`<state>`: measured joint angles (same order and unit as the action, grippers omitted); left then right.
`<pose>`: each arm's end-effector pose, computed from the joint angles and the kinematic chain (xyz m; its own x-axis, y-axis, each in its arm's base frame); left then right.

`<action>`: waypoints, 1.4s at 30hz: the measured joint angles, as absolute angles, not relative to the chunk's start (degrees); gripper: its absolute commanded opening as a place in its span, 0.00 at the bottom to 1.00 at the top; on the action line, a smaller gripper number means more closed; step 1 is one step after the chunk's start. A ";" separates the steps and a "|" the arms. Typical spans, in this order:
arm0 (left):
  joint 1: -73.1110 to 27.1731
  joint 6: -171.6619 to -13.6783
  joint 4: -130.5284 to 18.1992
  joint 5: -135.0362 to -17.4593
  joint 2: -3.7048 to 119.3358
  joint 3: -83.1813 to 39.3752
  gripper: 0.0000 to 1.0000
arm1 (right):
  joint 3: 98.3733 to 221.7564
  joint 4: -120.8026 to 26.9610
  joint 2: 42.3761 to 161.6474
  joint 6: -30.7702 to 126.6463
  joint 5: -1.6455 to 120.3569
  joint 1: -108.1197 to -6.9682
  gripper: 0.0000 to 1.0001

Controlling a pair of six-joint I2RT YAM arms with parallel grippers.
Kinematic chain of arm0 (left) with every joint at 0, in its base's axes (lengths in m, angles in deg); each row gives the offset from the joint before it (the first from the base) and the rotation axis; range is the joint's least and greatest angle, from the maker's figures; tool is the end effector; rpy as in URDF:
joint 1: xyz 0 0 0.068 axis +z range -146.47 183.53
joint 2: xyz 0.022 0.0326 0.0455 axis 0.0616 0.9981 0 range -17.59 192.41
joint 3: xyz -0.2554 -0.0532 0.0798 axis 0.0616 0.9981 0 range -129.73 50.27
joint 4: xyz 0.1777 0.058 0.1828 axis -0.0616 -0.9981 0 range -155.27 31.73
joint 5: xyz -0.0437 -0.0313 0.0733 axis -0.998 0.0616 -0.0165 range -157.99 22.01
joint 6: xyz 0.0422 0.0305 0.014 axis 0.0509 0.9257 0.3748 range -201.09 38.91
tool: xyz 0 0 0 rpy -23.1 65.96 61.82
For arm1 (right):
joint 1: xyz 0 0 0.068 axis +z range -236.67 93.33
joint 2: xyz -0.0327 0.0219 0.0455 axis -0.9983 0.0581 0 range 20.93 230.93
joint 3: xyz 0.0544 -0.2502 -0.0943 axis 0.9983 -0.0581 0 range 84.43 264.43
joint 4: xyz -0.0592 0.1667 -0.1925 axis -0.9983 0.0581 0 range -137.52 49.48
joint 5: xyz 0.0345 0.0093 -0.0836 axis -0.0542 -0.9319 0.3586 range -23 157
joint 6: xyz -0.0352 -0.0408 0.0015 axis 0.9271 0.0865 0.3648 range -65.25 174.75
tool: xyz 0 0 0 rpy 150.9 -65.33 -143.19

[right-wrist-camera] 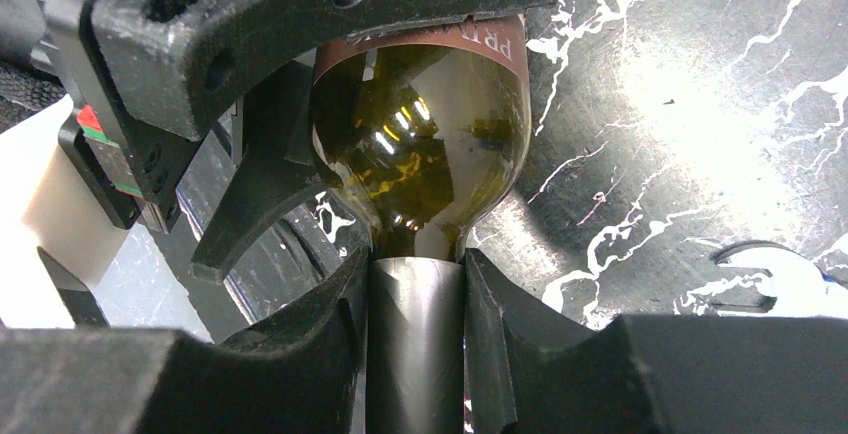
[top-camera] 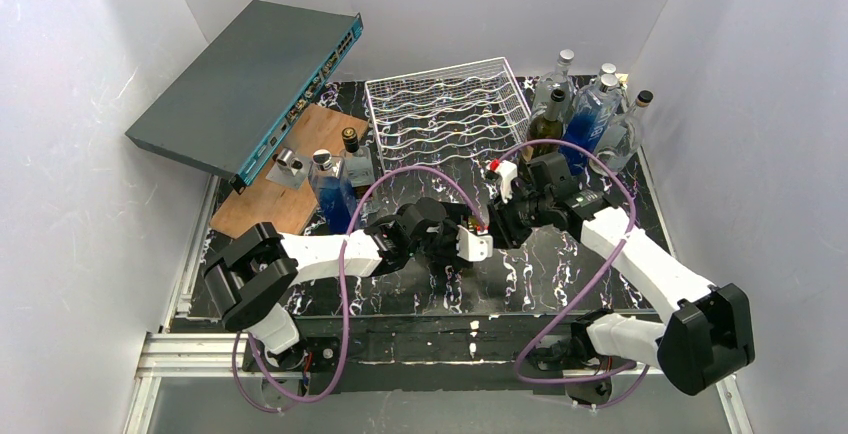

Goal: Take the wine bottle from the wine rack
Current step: Place the wine bottle at the center of the board.

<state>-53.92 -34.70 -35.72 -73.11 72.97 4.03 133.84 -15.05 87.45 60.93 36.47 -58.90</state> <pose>0.1810 -0.2895 0.2087 0.5026 0.5531 -0.6645 0.7543 0.0950 0.6496 0.1991 0.1252 0.2612 -0.5952 -0.4182 -0.6862 -0.7612 0.5670 0.3148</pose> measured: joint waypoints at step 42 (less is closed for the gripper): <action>-53.96 -63.00 -39.00 -74.47 62.48 6.45 0.00 | 152.39 -0.71 84.50 88.62 10.53 -70.07 0.96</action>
